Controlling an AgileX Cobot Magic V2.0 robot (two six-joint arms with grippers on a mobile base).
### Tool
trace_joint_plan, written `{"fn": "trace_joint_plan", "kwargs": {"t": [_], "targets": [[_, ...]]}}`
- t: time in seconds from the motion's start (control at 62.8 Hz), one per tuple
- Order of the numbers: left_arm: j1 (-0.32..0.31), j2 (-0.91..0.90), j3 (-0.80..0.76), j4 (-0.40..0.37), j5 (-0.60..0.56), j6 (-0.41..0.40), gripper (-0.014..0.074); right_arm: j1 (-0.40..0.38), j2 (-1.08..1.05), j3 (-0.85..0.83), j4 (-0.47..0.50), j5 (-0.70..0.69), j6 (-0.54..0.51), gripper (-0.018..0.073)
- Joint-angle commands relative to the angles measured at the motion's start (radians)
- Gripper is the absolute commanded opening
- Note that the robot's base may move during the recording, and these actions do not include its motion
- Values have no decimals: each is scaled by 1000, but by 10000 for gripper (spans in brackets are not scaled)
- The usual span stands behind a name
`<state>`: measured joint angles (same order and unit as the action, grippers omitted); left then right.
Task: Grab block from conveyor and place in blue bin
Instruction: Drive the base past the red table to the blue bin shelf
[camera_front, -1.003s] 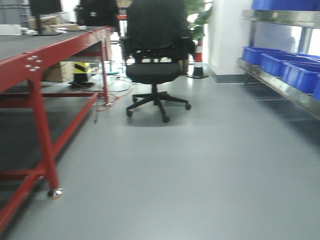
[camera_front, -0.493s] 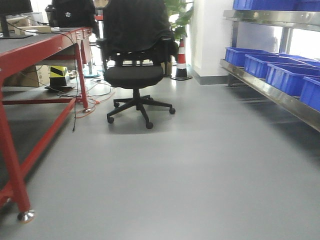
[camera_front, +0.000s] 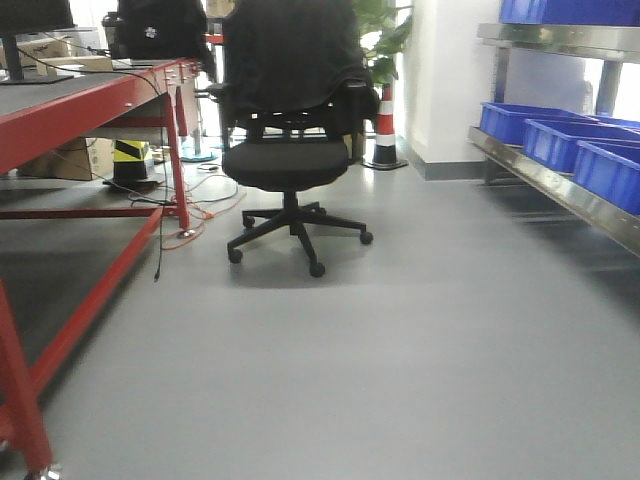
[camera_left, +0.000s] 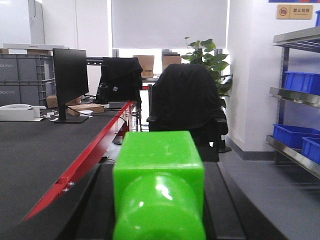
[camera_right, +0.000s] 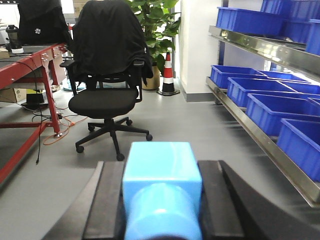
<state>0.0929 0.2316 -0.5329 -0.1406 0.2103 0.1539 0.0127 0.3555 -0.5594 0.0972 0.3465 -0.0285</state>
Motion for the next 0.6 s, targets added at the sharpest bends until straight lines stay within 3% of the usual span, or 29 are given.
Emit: {"fn": "trace_joint_plan", "kwargs": {"t": [0.0,0.589], "targets": [[-3,-2,0,-8,-17,2,-111,-1,-5,-8,-4,-25,-4,-162],[2,-2,0,-8,-17,2,-111,-1,-5,-8,-4,-25,-4,-162]]}}
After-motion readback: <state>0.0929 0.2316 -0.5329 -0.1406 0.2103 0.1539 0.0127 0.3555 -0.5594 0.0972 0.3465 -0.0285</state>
